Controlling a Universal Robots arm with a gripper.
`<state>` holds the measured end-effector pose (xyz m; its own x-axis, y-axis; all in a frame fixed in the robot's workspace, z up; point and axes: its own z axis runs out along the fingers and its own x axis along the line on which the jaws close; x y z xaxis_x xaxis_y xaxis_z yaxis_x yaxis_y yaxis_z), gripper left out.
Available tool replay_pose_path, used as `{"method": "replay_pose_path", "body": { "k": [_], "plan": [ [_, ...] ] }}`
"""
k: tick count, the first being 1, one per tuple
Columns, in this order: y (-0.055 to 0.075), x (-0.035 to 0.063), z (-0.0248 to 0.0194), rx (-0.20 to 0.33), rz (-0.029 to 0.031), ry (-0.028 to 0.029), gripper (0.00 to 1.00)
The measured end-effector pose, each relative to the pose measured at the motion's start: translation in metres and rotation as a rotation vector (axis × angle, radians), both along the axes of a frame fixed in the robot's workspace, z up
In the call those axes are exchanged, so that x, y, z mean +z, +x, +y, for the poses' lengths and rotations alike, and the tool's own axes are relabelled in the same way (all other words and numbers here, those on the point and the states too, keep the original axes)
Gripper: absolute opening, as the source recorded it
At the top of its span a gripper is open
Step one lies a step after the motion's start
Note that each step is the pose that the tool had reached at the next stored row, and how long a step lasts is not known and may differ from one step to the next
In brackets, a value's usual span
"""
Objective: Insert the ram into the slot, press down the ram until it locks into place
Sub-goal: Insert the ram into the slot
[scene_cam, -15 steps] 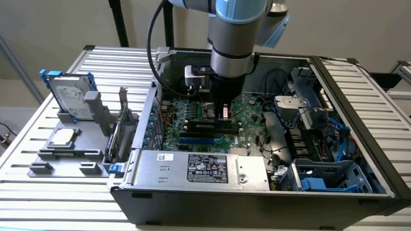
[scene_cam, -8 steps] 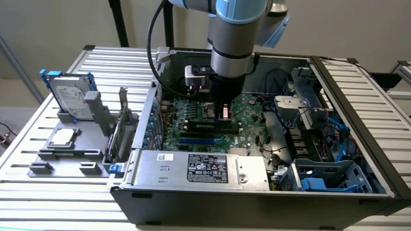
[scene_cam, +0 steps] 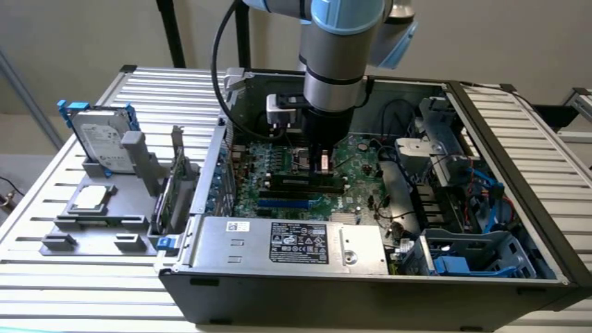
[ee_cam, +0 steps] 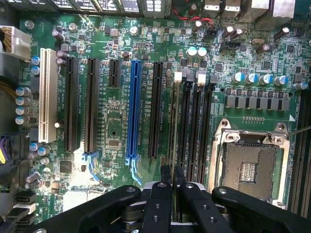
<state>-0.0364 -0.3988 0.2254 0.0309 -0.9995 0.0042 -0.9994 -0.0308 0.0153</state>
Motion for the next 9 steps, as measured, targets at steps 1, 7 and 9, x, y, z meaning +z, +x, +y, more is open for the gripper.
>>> {"method": "replay_pose_path", "body": {
  "k": [1,7,9],
  "plan": [
    [0.0000,0.0000,0.0000,-0.002,0.0000,0.0000,0.13],
    [0.0000,-0.0008,0.0000,-0.008,0.0000,0.0001,0.13],
    [0.0000,-0.0011,0.0000,-0.008,0.0000,0.0000,0.13]
  ]
}}
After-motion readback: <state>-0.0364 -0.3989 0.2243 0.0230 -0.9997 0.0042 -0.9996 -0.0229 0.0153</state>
